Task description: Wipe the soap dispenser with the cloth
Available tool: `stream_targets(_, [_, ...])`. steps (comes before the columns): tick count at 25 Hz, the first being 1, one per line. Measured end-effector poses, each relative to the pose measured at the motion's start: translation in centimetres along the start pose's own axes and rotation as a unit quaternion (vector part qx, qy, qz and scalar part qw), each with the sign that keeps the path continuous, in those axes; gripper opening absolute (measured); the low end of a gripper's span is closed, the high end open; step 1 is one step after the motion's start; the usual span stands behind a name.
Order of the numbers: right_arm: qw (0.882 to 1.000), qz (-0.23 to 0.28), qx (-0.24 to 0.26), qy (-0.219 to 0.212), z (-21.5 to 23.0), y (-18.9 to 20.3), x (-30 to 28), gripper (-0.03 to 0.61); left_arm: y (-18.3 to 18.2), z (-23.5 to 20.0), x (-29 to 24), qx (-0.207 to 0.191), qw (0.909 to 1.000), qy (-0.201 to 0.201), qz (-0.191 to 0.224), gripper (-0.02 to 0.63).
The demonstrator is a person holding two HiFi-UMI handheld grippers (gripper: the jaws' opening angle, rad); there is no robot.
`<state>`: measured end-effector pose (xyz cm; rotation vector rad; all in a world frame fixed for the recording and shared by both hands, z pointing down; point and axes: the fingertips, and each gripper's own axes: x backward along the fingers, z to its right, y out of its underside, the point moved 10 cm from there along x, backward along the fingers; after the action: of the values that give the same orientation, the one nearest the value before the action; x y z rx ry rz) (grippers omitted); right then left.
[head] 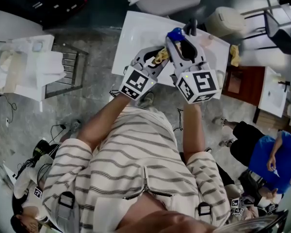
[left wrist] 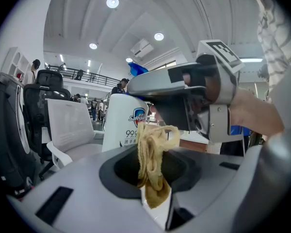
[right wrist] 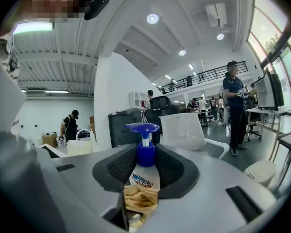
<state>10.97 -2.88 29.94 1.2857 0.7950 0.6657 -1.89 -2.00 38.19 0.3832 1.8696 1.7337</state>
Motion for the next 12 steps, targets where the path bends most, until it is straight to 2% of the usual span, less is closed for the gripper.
stream_targets(12, [1.000,0.003,0.000,0.008,0.37,-0.73,0.98,0.124,0.23,0.03,0.86,-0.013,0.9999,-0.005,-0.009,0.094])
